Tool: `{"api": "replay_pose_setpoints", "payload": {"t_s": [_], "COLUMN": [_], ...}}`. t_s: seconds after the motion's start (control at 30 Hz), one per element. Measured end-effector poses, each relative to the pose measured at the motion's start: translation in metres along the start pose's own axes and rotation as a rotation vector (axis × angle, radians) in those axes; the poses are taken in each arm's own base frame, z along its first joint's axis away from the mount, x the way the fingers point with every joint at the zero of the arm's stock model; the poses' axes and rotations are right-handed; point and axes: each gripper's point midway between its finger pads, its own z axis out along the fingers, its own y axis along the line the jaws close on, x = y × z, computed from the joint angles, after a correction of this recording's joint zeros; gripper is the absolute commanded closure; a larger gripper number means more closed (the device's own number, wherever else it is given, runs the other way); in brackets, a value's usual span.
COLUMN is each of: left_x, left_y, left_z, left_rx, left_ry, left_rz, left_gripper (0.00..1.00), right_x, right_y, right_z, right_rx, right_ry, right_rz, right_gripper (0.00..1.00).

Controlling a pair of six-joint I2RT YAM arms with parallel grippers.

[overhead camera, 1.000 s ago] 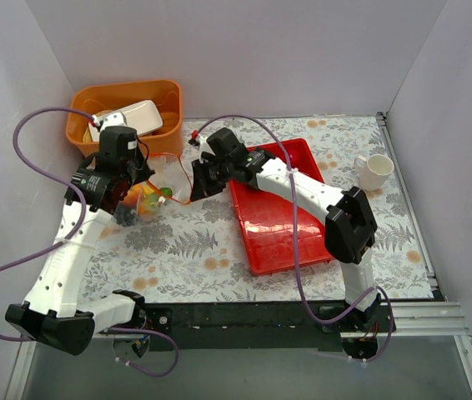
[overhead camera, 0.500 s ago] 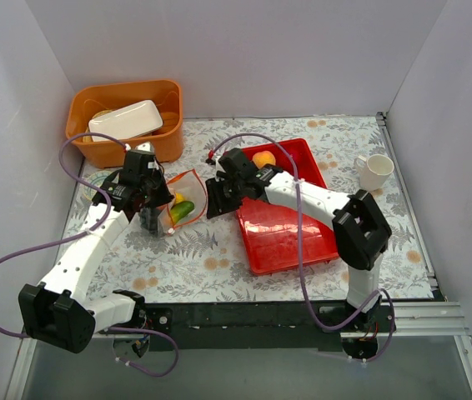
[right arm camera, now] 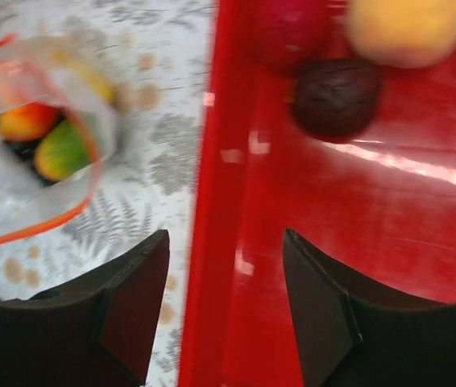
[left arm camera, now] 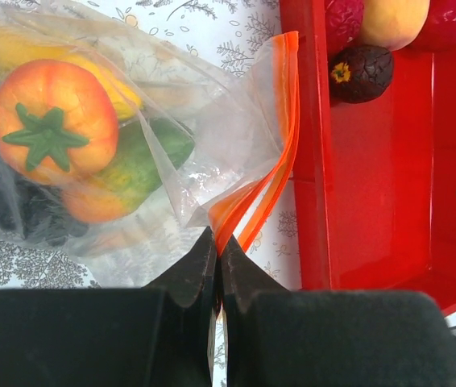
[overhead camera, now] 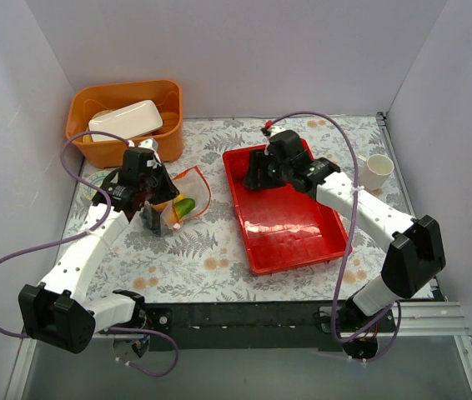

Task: Place the food in the zip-top bag and seal the zipper
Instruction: Pick up the fake fruit from the bin.

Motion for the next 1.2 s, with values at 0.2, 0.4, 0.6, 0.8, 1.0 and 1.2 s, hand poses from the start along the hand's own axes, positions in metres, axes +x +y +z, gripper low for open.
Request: {"api": "replay_pose_setpoints", "payload": {"t_s": [0.2,0.4,0.6,0.8,1.0,1.2], "left_x": [-0.001,-0.002,-0.003,-0.003,-0.005,-0.006], "left_y": [-0.003,-0.003,-0.003,-0.003,-0.003,-0.002], "left_z": [-0.001,-0.001,-0.001,-0.002,-0.008,-0.008], "left_rx": [0.016,0.017,0.019,0.017,0.019,0.016], "left_ry": [-0.008,-0.011,-0.014,-0.019,-0.035,-0.038], "left_rz": [0.005,0.01,0.01,0.01,0.01,0.01], "left_gripper": [1.0,1.0,1.0,1.0,1.0,1.0], "right_x": [-0.002,0.006,0.008,0.006,-0.002,0.005], "right_y": [-0.085,-0.114,-0.125,-0.122,-0.117,-0.113], "right_z": [0.003,0.016,0.047,0.069,0.085,0.108], "right_rx": [0.185,0.218,0.203,0.157,0.115,0.051], "right_ry": [0.045,0.1,0.161,0.187,0.18,0.207], "right_rz": [0.097,0.124,0.131,0.14,0.14,0.148], "right_gripper": [0.27,0.27,0.22,0.13,0.12,0.12]}}
